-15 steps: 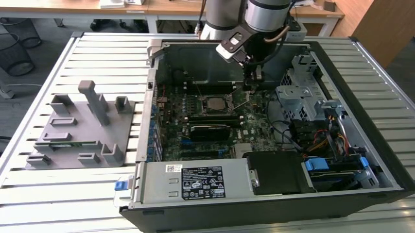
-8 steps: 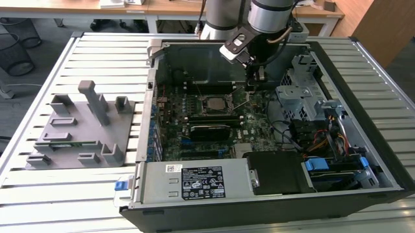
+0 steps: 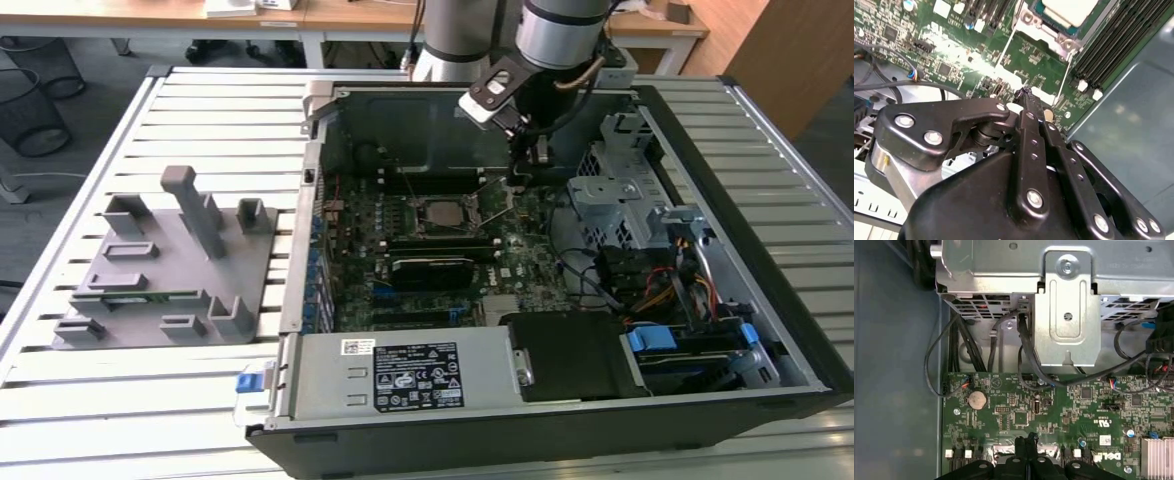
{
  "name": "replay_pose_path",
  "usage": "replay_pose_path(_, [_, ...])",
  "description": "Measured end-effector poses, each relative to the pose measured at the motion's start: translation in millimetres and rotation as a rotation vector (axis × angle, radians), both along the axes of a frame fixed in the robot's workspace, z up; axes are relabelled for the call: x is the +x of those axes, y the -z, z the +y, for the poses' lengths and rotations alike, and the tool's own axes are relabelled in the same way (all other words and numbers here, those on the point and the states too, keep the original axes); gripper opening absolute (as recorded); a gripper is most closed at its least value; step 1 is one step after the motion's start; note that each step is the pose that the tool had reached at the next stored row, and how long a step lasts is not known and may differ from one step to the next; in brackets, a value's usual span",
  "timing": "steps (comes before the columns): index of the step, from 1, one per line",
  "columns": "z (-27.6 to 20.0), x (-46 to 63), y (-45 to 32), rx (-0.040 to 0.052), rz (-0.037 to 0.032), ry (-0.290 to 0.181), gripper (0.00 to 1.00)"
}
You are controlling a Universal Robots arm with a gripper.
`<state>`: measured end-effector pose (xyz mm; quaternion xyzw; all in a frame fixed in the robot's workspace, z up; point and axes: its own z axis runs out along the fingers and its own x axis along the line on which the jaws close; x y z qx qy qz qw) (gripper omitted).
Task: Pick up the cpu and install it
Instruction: 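Close the cpu cover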
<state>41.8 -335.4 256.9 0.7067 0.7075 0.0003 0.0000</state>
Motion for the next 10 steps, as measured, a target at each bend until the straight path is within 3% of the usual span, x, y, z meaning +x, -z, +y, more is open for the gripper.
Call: replay_pose_path(10, [4.7, 15.9, 8.6, 0.0000, 0.0137, -0.001, 0.11])
